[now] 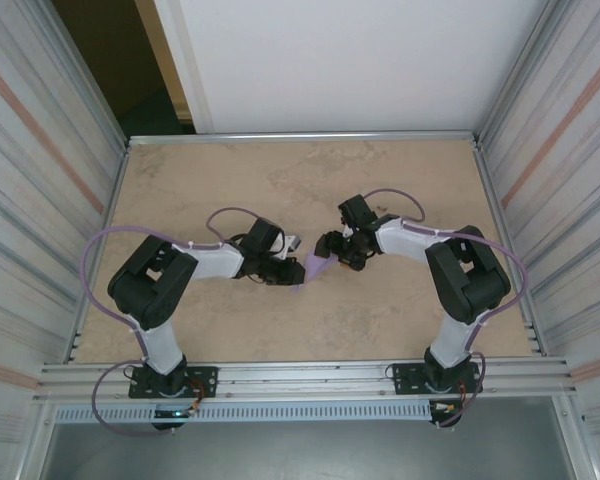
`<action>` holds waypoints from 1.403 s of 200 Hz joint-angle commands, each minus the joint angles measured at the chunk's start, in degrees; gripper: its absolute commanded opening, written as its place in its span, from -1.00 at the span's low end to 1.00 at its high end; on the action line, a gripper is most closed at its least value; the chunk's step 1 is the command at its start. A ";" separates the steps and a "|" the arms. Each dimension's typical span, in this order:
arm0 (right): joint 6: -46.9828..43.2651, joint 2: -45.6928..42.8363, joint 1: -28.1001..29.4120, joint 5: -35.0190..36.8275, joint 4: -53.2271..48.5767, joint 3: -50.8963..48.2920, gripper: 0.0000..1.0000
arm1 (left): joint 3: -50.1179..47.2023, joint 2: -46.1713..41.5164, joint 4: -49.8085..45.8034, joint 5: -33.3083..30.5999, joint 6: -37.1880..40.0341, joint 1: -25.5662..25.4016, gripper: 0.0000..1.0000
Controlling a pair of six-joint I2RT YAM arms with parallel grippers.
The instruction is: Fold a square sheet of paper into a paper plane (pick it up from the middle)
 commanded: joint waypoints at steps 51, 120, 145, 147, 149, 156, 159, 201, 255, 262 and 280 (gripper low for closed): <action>-2.87 6.48 1.32 4.10 -2.87 1.27 0.45 | 3.06 0.15 -5.11 2.52 0.91 0.50 -0.62; 2.10 8.69 1.10 5.90 -3.31 0.80 0.40 | 1.22 -6.42 -4.14 -1.02 1.65 0.50 -0.29; 2.76 8.88 1.02 5.66 -2.91 0.50 0.41 | -0.45 -7.41 -3.11 -2.88 2.38 0.41 -0.13; 2.77 8.89 1.03 5.64 -2.90 0.50 0.41 | -0.50 -7.43 -3.06 -3.01 2.50 0.30 -0.13; 2.84 8.96 1.03 5.64 -2.88 0.48 0.40 | -0.55 -7.39 -3.03 -3.13 2.68 0.25 -0.11; 2.98 8.98 1.02 5.64 -2.91 0.50 0.40 | -0.66 -7.28 -3.21 -3.64 3.28 0.03 -0.09; 3.03 8.98 1.00 5.64 -2.89 0.52 0.40 | -0.64 -7.15 -3.39 -3.88 3.62 -0.06 -0.08; 3.81 9.02 0.85 5.55 -2.85 0.27 0.40 | 0.42 -4.18 -5.48 -4.91 5.78 -1.11 -0.06; 4.55 9.42 0.77 5.47 -2.88 -0.03 0.37 | 1.24 -1.85 -6.39 -5.33 6.92 -1.11 -0.13; 4.70 9.51 0.73 5.50 -2.95 0.01 0.36 | 1.33 -1.61 -6.62 -5.56 7.11 -1.08 -0.15; 4.71 9.67 0.76 5.71 -3.22 -0.08 0.35 | 1.51 -1.05 -7.04 -5.86 7.48 -1.14 -0.21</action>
